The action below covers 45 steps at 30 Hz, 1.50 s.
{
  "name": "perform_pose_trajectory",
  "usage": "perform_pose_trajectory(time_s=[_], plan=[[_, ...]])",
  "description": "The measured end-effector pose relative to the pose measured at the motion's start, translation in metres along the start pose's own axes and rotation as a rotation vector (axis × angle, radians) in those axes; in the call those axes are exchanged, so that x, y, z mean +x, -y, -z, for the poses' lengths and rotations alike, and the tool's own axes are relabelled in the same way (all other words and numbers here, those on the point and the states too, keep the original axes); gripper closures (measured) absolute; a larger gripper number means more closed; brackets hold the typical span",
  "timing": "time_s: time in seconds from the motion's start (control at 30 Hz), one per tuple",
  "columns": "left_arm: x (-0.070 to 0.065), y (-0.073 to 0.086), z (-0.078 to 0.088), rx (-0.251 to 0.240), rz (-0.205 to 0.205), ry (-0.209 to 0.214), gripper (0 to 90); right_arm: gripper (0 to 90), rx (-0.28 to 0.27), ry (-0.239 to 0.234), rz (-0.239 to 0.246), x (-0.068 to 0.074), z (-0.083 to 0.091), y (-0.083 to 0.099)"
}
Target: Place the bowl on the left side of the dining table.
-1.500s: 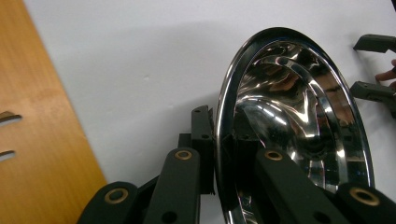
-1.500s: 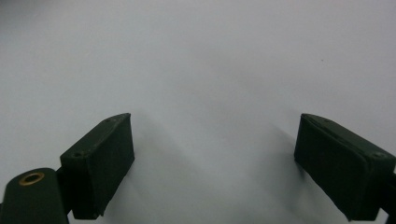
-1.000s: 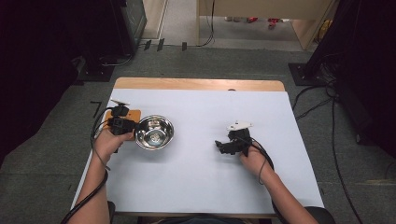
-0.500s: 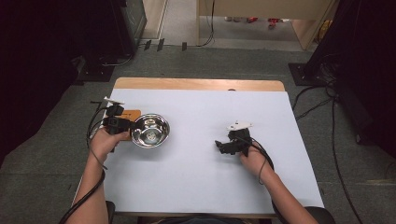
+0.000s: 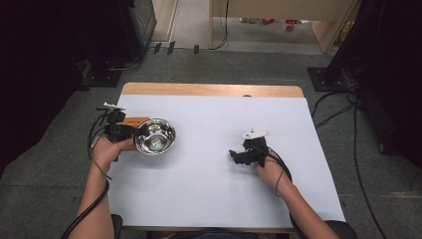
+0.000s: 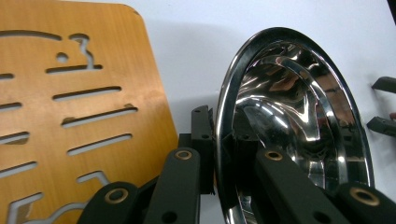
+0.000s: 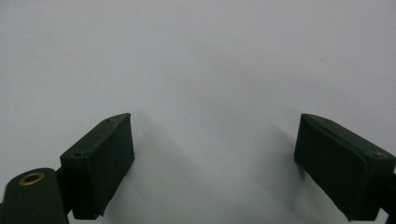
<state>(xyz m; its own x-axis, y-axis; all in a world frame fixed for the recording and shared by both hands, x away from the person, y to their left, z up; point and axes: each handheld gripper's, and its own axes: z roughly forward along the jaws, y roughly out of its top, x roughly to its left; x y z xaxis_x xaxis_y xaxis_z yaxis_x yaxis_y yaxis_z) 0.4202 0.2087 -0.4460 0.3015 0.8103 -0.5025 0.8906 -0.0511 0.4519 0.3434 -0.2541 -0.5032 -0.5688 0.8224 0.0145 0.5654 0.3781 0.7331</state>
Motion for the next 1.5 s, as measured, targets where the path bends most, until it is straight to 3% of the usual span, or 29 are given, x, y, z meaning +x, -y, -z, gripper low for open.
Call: perform_pose_trajectory(time_s=[0.53,1.0,1.5], plan=[[0.016,-0.001,0.010,-0.031,0.045,-0.039,85.1,11.6,0.000,-0.001,0.000,0.000,0.000,0.000],[0.027,-0.001,0.013,-0.053,0.077,-0.050,85.0,11.6,0.000,-0.001,0.001,0.000,0.000,0.000],[0.047,0.002,0.023,-0.081,0.122,-0.070,85.1,11.6,0.000,-0.001,0.001,0.000,0.000,0.000]])
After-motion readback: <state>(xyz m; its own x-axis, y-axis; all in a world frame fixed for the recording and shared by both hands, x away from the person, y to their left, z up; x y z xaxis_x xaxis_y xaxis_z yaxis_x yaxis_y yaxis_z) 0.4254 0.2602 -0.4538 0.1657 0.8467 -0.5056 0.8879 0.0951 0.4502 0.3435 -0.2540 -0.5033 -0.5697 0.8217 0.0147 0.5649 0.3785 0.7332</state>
